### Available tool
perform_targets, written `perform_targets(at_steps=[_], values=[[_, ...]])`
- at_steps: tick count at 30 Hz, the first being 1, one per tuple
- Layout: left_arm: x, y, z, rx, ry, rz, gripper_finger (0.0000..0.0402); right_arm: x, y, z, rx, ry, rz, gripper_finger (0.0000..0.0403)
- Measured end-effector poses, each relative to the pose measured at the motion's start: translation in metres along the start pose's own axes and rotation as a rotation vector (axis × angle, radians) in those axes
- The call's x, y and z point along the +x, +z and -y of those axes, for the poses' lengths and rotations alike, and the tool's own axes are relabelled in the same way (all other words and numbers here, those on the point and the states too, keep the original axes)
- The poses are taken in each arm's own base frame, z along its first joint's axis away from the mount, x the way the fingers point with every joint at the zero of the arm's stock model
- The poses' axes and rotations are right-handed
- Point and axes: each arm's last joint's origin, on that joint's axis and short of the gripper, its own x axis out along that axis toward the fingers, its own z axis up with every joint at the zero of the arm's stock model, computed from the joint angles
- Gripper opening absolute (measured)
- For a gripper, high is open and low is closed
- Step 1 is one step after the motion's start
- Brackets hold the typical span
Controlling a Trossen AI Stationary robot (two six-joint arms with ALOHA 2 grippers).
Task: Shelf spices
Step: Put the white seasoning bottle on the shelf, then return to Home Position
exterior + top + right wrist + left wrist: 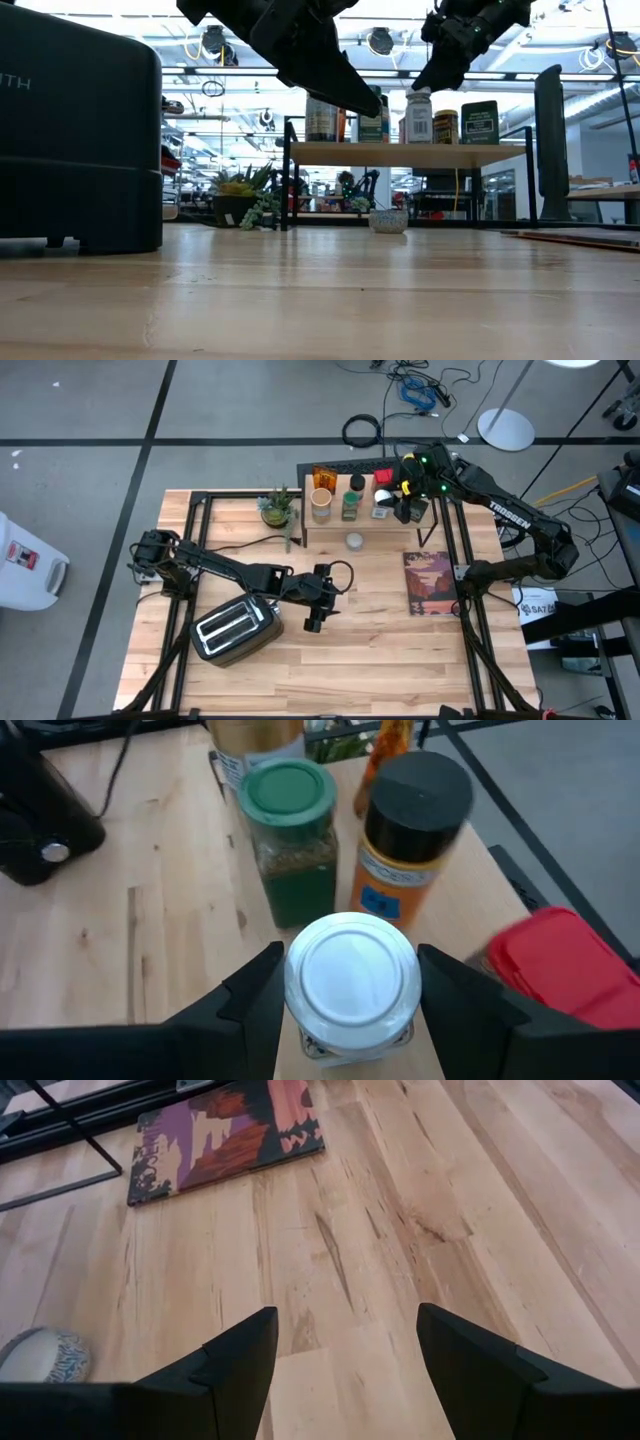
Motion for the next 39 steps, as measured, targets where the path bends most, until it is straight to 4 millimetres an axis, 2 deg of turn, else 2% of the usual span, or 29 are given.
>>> perform_targets(at_steps=[6, 23, 34, 39], values=[[0.0, 0.0012, -0.0002, 0.0, 0.002, 0.012, 0.0249, -0.0085, -0.0023, -0.0021, -0.019, -0.019, -0.011, 0.0187], [-0.0001, 0.0015, 0.0003, -0.001, 0.001, 0.015, 0.0249, -0.0086, -0.0036, -0.0018, 0.002, -0.029, -0.029, 0.0196], [0.0, 0.0009, 0.0005, -0.006, -0.003, 0.009, 0.0249, -0.0084, -0.0039, -0.0018, 0.032, -0.029, -0.032, 0.0267], [0.0, 0.0009, 0.0005, -0.006, -0.003, 0.009, 0.0249, -0.0084, -0.0026, -0.0014, 0.027, -0.033, -0.02, 0.0287]])
